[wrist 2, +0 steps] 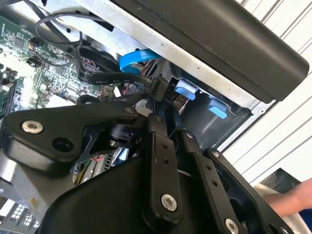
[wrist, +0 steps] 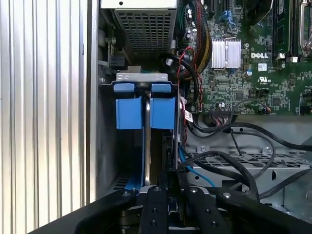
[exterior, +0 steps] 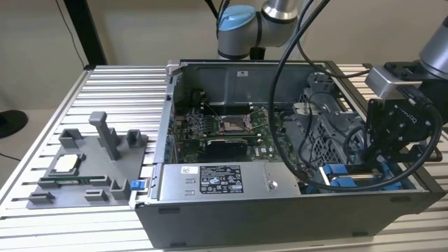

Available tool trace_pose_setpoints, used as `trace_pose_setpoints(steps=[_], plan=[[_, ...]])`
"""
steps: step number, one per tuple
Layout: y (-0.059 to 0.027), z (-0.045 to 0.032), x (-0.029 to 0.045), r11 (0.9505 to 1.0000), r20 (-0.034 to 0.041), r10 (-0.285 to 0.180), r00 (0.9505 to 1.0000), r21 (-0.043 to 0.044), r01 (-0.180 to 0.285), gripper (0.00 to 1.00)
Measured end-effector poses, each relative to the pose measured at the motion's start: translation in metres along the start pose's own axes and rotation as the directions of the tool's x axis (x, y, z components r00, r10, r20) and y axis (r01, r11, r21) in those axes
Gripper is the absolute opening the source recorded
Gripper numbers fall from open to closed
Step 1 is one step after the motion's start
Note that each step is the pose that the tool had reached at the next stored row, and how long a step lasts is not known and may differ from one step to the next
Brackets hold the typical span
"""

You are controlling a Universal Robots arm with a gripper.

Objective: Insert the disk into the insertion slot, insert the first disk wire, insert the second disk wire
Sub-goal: 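Insert the first disk wire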

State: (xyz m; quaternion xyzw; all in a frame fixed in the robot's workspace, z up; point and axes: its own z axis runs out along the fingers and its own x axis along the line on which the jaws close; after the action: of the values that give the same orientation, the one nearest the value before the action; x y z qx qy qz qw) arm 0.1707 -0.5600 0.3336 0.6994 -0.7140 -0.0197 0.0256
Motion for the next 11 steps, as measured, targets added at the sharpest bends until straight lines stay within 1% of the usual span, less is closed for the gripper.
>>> trace_pose_setpoints(steps=[1,3,8,9,10,11], plan=[[-0.0001,0.0014,0.0001,1.0,-0.001,0.0,1.0,0.0001,0.0,0.0],[-0.0003,0.005,0.0,1.0,0.0003,0.0,1.0,-0.0001,0.0,0.0],[-0.0004,0.0063,-0.0002,1.0,0.0025,0.0,1.0,-0.0001,0.0,0.0],[-0.0003,0.0055,-0.0001,1.0,0.0028,0.0,1.0,-0.0001,0.0,0.0],[-0.0002,0.0031,0.0,1.0,0.0031,0.0,1.0,-0.0001,0.0,0.0],[0.0001,-0.0013,0.0002,1.0,0.0028,0.0,1.0,-0.0001,0.0,0.0]])
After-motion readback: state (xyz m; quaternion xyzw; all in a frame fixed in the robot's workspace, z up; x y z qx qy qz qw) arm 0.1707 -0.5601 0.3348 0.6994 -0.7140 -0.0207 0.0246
